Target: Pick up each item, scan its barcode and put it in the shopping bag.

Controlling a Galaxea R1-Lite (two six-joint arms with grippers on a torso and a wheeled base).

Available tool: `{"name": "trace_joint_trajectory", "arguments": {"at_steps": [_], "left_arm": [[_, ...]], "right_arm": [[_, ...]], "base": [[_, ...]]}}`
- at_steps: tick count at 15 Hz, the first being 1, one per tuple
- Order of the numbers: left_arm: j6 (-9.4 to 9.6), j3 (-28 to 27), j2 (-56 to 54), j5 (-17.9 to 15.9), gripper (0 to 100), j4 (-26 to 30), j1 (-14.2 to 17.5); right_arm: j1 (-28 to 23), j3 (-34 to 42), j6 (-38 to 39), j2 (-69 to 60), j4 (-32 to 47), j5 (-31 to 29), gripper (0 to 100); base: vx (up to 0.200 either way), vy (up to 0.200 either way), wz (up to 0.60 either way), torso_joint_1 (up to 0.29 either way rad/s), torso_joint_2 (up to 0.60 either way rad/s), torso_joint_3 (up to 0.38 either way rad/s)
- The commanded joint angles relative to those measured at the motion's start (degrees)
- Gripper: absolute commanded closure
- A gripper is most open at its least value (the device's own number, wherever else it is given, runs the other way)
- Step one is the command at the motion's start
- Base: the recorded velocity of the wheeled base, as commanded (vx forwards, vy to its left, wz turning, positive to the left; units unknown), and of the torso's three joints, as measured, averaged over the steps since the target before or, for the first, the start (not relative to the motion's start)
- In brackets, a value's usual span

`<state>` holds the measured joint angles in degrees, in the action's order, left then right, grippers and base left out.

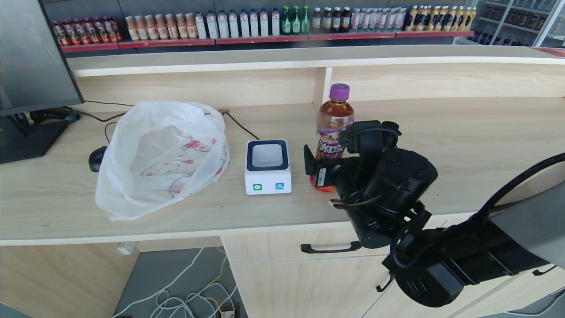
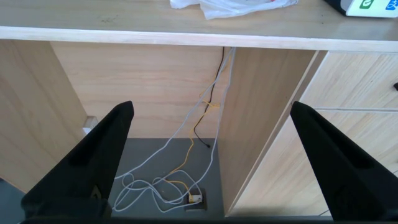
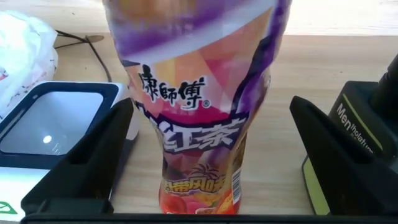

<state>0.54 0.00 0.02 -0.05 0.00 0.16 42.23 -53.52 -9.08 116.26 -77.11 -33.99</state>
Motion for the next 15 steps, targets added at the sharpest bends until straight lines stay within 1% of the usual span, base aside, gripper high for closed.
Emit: {"name": "trace_joint_trajectory", "arguments": {"at_steps": [1, 3, 9, 12, 15], "left_arm": [[-0.01, 0.0, 0.0, 0.0, 0, 0.0, 0.0], [-0.01, 0.0, 0.0, 0.0, 0, 0.0, 0.0], [-0.01, 0.0, 0.0, 0.0, 0, 0.0, 0.0], [-0.01, 0.0, 0.0, 0.0, 0, 0.0, 0.0], [-0.01, 0.0, 0.0, 0.0, 0, 0.0, 0.0]], "right_arm": [[-1.2, -0.2, -0.1, 0.5, -0.2, 0.1, 0], [-2.0, -0.5, -0.3, 0.9, -0.3, 1.2, 0], [-2.2, -2.6, -0.8, 2.5, -0.9, 1.4, 0], [-2.3, -5.3, -0.9, 3.8, -1.1, 1.5, 0], [-2.4, -5.4, -1.0, 4.2, -1.1, 1.5, 0]], "base": [[0.000, 0.000, 0.00, 0.000, 0.00, 0.000], [0.000, 0.000, 0.00, 0.000, 0.00, 0.000], [0.000, 0.000, 0.00, 0.000, 0.00, 0.000], [0.000, 0.000, 0.00, 0.000, 0.00, 0.000], [0.000, 0.000, 0.00, 0.000, 0.00, 0.000]]}}
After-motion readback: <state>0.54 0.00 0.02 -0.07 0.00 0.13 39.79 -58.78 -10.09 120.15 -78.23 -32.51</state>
